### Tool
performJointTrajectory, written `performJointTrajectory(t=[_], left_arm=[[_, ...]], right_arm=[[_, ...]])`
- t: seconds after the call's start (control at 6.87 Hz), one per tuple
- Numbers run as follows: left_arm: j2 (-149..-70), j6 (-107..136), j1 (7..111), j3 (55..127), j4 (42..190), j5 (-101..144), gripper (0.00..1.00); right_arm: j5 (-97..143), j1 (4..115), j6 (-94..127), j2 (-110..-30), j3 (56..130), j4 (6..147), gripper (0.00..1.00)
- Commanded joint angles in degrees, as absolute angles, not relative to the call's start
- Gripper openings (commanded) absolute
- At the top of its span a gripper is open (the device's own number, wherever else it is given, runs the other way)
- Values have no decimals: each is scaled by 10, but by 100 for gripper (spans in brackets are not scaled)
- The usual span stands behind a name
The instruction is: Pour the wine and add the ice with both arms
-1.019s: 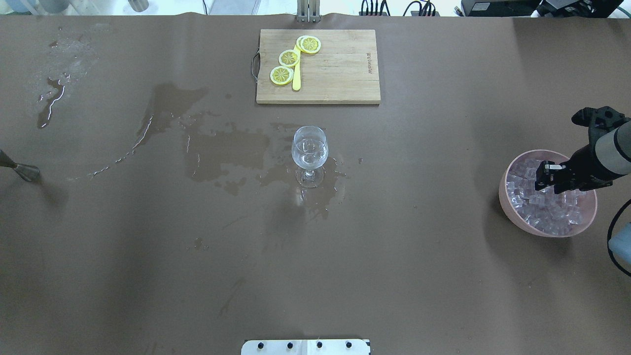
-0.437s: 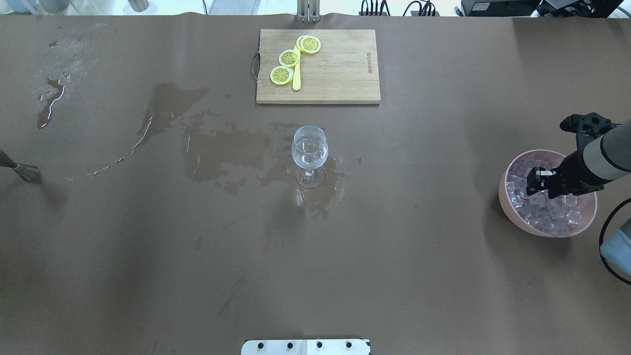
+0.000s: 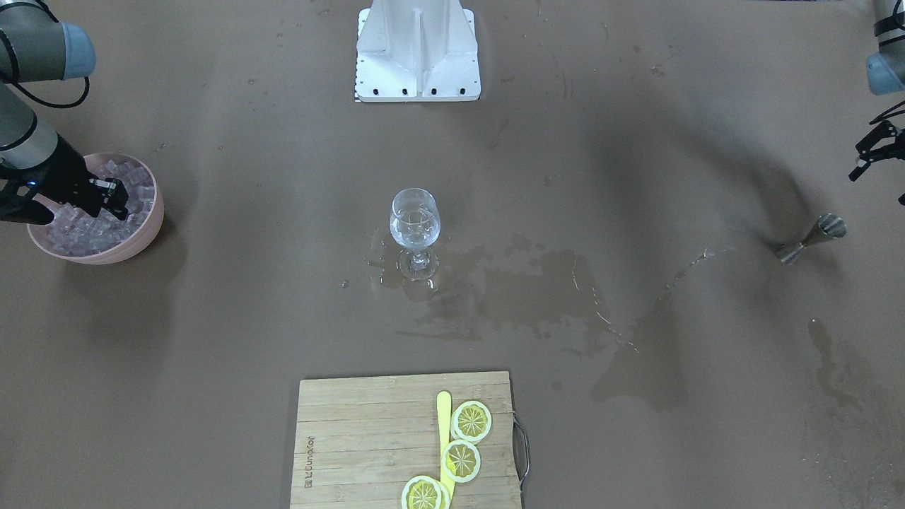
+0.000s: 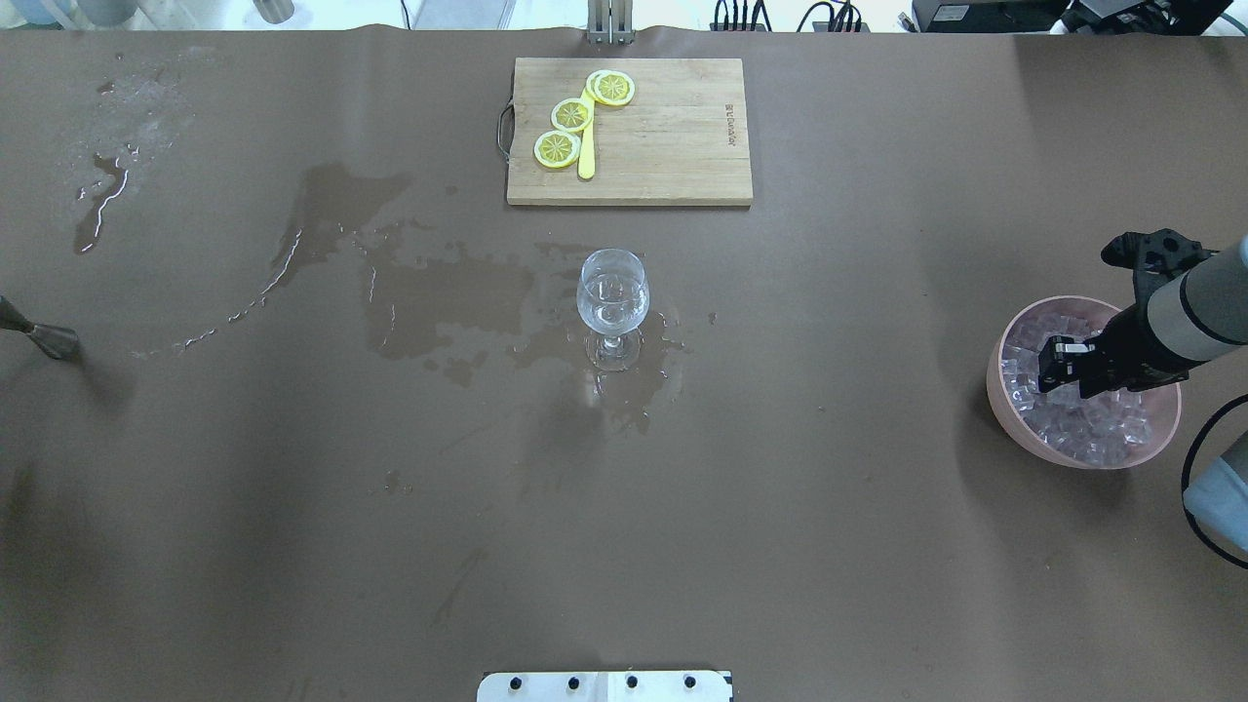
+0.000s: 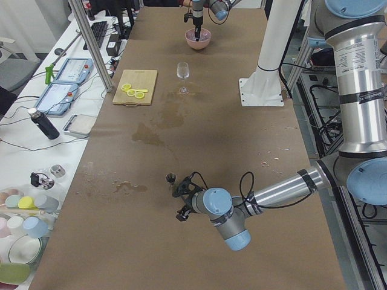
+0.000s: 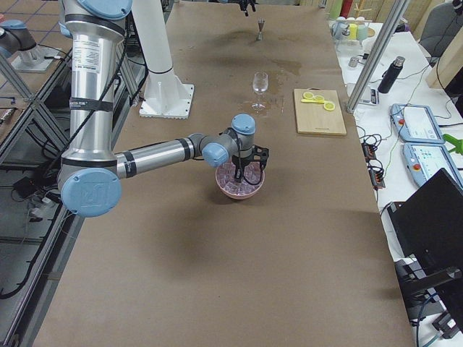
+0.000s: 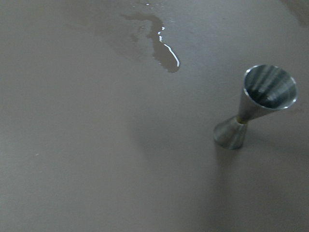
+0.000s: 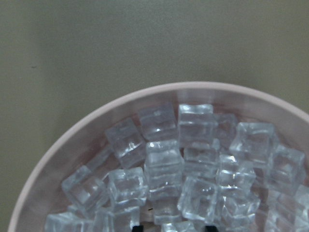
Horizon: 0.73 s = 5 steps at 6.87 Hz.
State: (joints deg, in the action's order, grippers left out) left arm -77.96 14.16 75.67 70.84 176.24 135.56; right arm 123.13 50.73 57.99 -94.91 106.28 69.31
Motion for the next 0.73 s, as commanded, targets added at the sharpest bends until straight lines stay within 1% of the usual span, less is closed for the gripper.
performJointTrajectory(t=[0.0,0.15,0.29,0.44,0.58], left_arm=[[-775,146,724,708,1800,1356,97],[-775,145,721,707,1817,1355,97],[-777,148,721,703,1834,1354,97],[-782,148,721,702,1835,1344,97],[-792,148,716,702,1835,1319,97]], right_arm=[[1231,506,580,-950,1063,693,45],[1231,505,581,-952,1063,693,42],[1231,506,581,-951,1064,693,33],[1231,507,581,-952,1065,693,29],[1231,506,581,-953,1064,693,29]])
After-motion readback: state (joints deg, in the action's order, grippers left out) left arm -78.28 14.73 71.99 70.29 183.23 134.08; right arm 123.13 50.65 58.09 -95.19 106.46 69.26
